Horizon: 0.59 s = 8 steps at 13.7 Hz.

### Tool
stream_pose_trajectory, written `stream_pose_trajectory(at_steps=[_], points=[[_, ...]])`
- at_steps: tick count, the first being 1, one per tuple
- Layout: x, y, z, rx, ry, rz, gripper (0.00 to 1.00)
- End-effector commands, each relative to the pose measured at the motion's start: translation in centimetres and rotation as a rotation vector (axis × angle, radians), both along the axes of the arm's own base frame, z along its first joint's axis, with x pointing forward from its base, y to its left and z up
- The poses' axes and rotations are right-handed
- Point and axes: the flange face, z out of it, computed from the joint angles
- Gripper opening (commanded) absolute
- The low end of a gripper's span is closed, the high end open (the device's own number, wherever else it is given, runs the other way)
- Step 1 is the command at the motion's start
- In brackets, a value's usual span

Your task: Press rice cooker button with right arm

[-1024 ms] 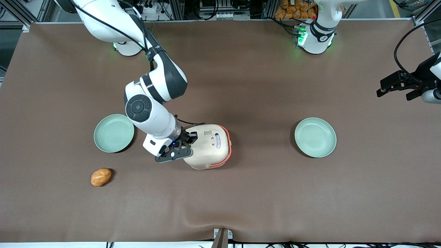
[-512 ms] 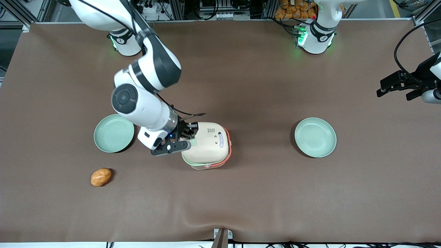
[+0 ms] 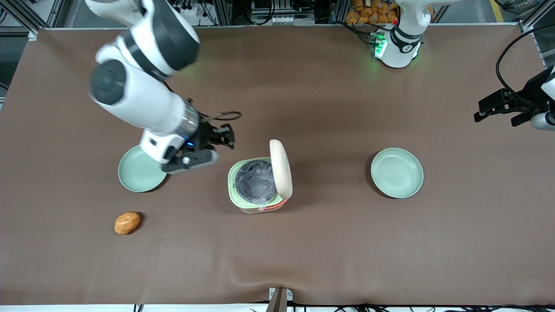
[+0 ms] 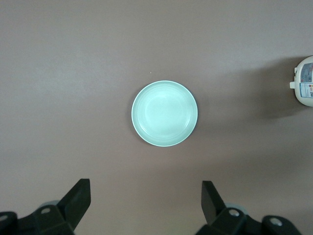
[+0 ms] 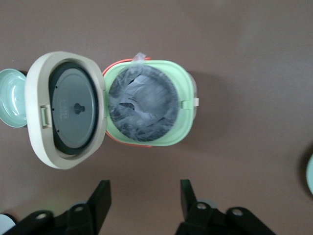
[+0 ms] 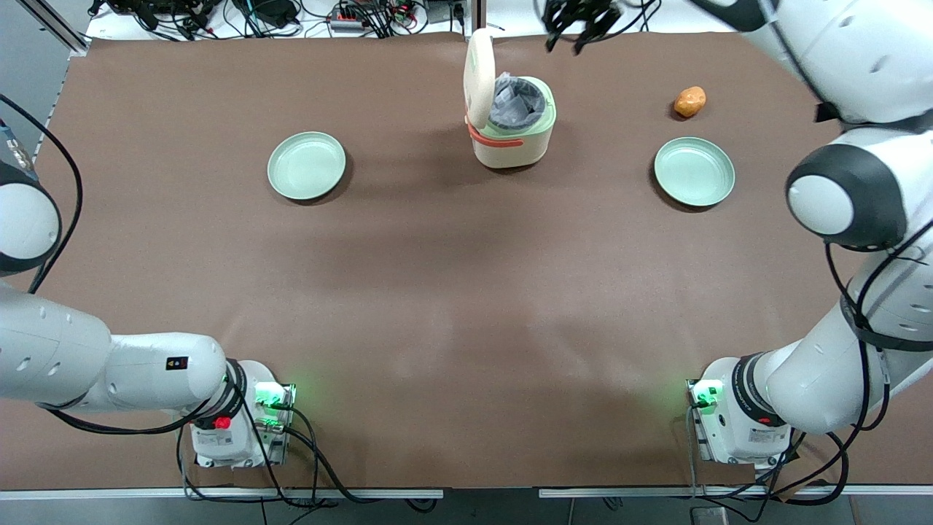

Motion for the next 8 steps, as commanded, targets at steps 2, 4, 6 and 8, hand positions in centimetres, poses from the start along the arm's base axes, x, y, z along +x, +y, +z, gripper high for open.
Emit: stream_pose_trajectory(at_steps=[2,4,6,8], points=[[-2.1,-7.7,6.0,-0.094,-0.024,0.013,1.0],[-2.7,-13.3,7.9,-0.115,0.02,-0.031,1.0],[-2.8,-18.1,8.2,-0.165,0.055,-0.092,1.0],[-3.4,-21.9,8.3,-0.249,0.054,-0.145,1.0]])
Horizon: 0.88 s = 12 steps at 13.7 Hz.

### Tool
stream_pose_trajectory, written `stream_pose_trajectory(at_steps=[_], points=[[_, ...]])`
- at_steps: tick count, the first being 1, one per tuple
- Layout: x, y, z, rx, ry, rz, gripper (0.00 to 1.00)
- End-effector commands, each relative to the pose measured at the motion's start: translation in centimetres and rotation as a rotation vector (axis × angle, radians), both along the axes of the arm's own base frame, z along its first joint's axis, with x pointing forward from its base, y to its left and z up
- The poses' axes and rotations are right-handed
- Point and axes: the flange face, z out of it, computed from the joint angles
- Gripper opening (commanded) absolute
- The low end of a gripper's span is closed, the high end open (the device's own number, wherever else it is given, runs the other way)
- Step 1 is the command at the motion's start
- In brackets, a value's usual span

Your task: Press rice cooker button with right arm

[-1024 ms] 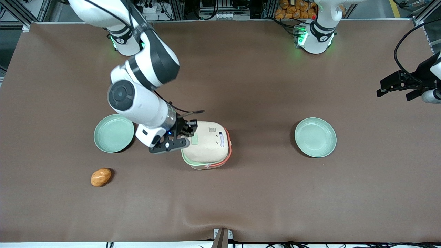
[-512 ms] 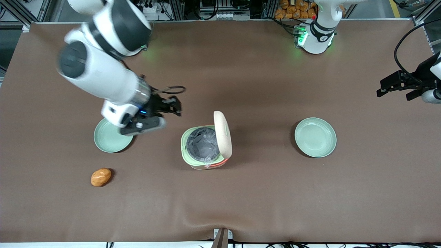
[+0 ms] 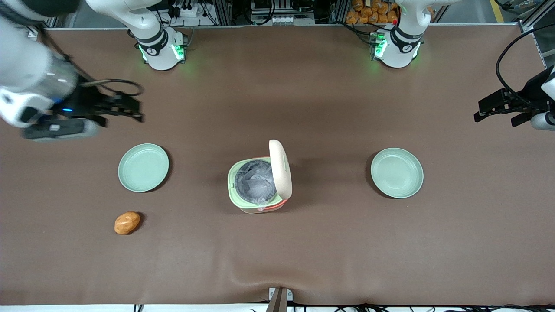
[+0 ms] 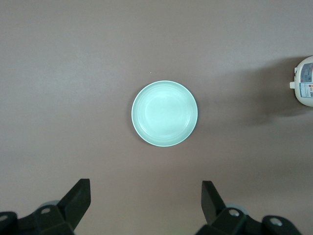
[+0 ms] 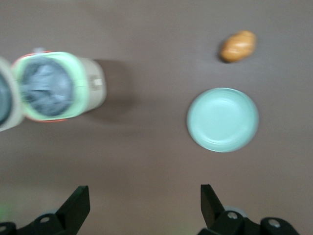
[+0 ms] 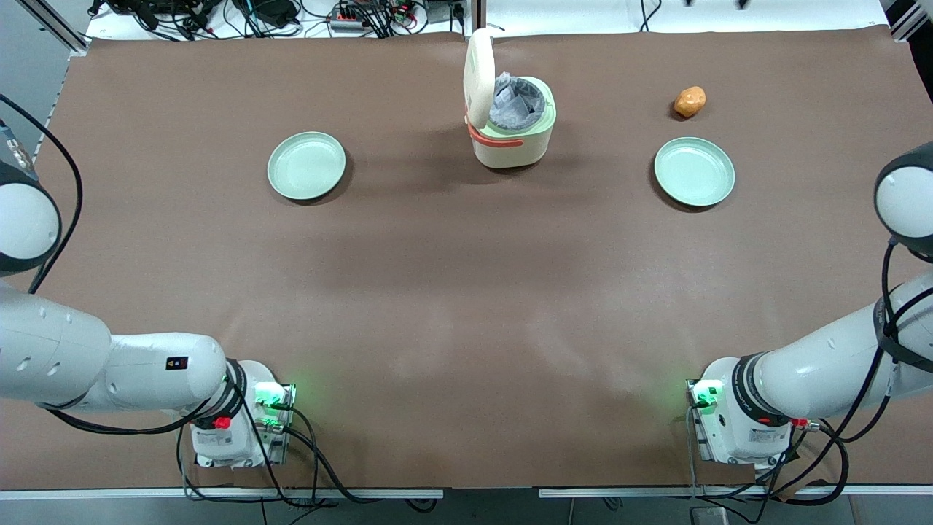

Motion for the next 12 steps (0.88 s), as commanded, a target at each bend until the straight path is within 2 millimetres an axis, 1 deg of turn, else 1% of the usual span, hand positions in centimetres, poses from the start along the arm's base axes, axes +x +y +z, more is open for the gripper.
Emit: stream_pose_trajectory(at_steps=[1,4,5,6,7,9,12], points=[[-1.3,-4.7,-0.4,-0.062,0.012,-0.049,1.0],[-1.4,-9.9,-0.1,-0.05,0.001,0.011,1.0],[-1.4,-11.3,0.0,-0.048,-0.003,0.008,1.0],[-1.4,-12.4,0.1,-0.05,-0.006,-0.004,1.0],[-1.5,-13.3,0.1,-0.049,-0.005,-0.017,1.0],[-1.7,-14.9,-0.5,-0.046,0.011,-0.05,1.0],[-1.9,-15.1,-0.2,-0.046,0.005,-0.052,1.0]])
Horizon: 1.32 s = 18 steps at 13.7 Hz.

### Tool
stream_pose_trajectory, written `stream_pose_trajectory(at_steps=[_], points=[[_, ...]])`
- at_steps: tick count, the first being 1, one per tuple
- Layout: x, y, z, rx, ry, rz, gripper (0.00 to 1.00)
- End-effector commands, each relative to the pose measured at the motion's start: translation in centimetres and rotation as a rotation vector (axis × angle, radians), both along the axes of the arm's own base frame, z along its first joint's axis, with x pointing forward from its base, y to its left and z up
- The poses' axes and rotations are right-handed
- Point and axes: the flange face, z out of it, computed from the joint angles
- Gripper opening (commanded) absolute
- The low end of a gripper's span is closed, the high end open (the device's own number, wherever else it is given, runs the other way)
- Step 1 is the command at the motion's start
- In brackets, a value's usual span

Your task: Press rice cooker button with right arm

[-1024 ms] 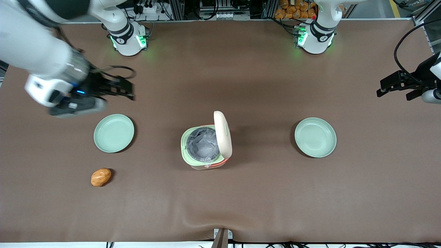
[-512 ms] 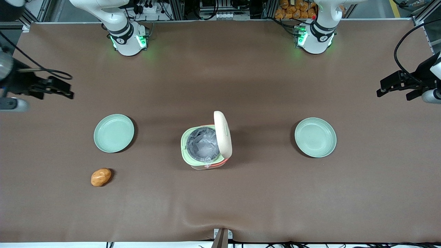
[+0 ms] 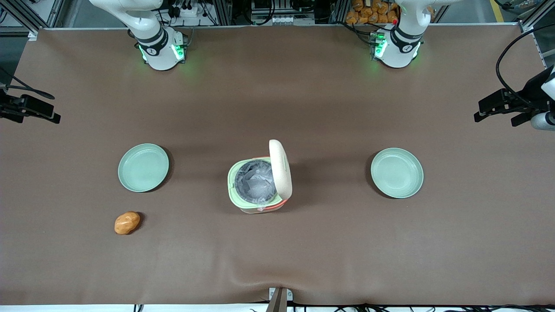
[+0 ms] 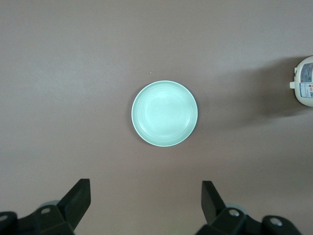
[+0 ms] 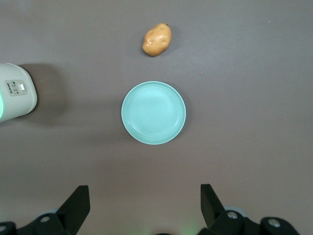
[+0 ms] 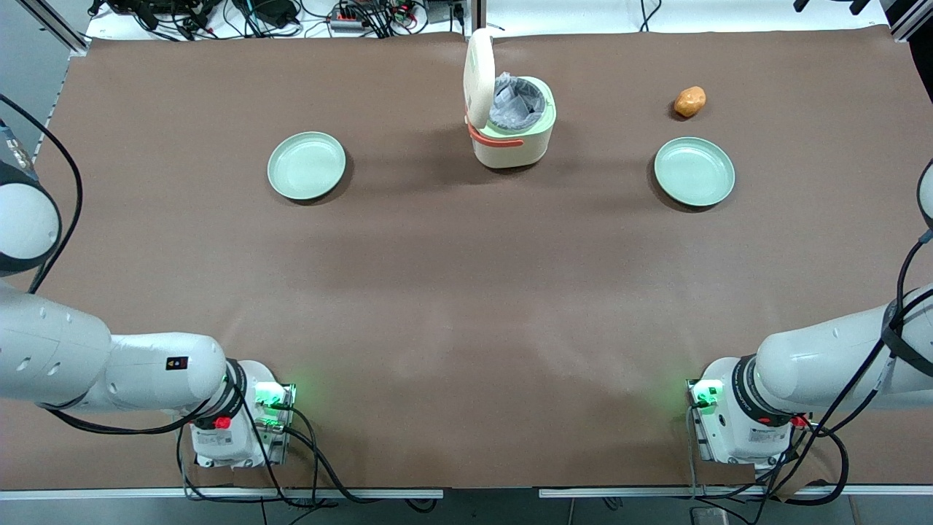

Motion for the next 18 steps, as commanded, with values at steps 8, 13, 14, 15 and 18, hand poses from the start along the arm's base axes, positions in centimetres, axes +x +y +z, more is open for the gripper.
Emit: stream_pose_trajectory(at_steps=[8,13,14,15,18], points=[[-1.57,-0.39,1.41,-0.03,-0.02,-0.004,1.0],[-1.51,-0.81,1.24,-0.078,-0.013,-0.006,1.0],[-1.53,-0.97,1.17,-0.084,-0.011,-0.008,1.0],[-1.46,-1.04,0.99,-0.082,-0.007,-0.006,1.0],[-1.4,-0.93,0.83,-0.072,-0.004,-0.001,1.0]])
